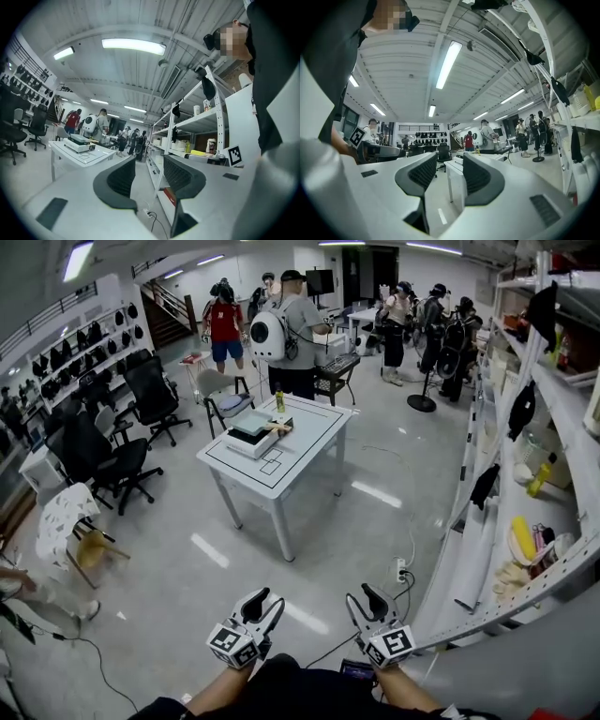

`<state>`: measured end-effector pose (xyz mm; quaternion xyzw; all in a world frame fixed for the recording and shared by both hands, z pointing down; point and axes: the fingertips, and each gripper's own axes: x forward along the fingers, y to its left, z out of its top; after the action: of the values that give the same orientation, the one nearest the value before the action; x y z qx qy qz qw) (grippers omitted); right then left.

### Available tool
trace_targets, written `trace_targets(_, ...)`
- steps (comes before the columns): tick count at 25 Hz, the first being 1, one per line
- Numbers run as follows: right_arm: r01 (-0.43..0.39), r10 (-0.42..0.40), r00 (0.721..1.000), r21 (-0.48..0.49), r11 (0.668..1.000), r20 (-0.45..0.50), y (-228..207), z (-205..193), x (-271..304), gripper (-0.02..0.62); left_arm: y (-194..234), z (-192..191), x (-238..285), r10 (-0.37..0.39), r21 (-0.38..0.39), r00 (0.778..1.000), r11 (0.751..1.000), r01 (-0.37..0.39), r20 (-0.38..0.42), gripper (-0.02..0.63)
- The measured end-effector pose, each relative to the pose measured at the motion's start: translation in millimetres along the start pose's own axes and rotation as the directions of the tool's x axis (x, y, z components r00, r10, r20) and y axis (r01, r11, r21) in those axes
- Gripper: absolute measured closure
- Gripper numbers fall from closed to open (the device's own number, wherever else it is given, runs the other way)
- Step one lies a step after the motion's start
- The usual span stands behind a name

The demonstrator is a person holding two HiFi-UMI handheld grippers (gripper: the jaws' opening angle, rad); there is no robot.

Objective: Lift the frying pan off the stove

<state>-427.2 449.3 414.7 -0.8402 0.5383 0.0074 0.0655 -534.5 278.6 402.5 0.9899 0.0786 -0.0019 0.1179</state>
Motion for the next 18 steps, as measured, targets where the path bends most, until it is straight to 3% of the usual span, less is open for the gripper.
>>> trace_targets(3, 0.000, 0.000, 1.000, 0.015, 1.000, -0.001, -4, -7, 3, 0.425, 3, -10, -3, 0.008, 0.008, 1.000, 1.000, -0.008, -0.010, 0.420)
trace_targets(8, 0.018, -0.018, 1.000, 0.021, 1.000, 0.003, -21, -11, 17, 0.425, 18, -18, 14, 0.033, -0.042, 0.999, 0.999, -0.032, 0.005, 0.420)
trace_targets(18, 0.041, -0.041, 0.999, -0.007, 0.999, -0.008, -81, -12, 89, 0.425, 91, -6, 97, 0.039, -0.072, 0.998, 0.997, -0.034, 0.057, 0.420)
